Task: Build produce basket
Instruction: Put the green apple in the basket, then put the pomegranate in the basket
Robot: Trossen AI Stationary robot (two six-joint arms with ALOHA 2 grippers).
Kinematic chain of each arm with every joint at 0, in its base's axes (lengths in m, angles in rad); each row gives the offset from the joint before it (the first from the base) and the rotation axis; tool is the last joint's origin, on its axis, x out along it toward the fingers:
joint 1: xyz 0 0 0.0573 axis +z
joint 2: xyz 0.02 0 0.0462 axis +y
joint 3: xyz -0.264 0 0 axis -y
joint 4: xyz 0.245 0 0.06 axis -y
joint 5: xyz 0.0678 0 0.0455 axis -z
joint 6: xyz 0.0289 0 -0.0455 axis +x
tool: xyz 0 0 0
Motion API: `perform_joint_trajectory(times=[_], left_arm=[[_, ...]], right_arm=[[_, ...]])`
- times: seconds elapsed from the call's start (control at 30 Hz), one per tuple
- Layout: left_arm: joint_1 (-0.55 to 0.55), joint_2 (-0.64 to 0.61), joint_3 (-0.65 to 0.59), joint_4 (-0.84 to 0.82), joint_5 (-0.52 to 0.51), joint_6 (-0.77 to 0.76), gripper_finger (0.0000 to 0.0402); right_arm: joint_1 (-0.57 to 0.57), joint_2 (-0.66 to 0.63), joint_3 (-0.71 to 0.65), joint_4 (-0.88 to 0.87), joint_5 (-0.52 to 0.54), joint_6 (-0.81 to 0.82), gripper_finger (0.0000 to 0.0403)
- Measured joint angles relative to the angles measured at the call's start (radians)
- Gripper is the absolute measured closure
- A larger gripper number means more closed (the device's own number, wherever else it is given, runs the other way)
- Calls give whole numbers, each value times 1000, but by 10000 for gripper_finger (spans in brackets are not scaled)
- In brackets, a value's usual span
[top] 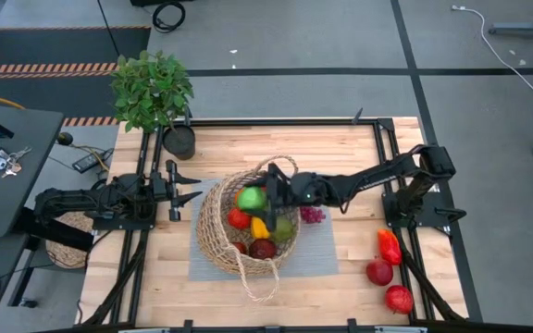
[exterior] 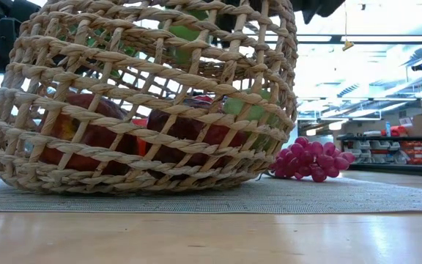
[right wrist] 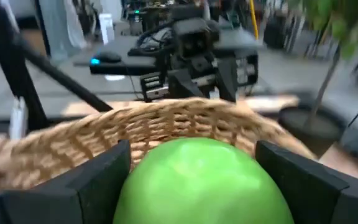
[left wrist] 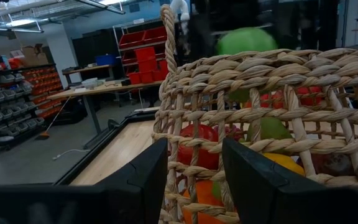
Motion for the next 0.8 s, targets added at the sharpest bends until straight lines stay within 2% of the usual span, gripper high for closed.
perform_joint_trajectory(times=[0.13, 0.23, 0.5, 0.8], left_arm=[[0, 0, 0, 0, 0, 0, 241], [0, 0, 0, 0, 0, 0, 241], [0, 0, 0, 0, 0, 0, 241], [0, 0, 0, 0, 0, 0, 241]], right_arm=[[-38, 0, 0, -37, -52, 220, 59], [-55, -1, 0, -63, -75, 314, 59], [-36, -1, 0, -90, -99, 167, 43], [-34, -1, 0, -112, -79, 140, 6]])
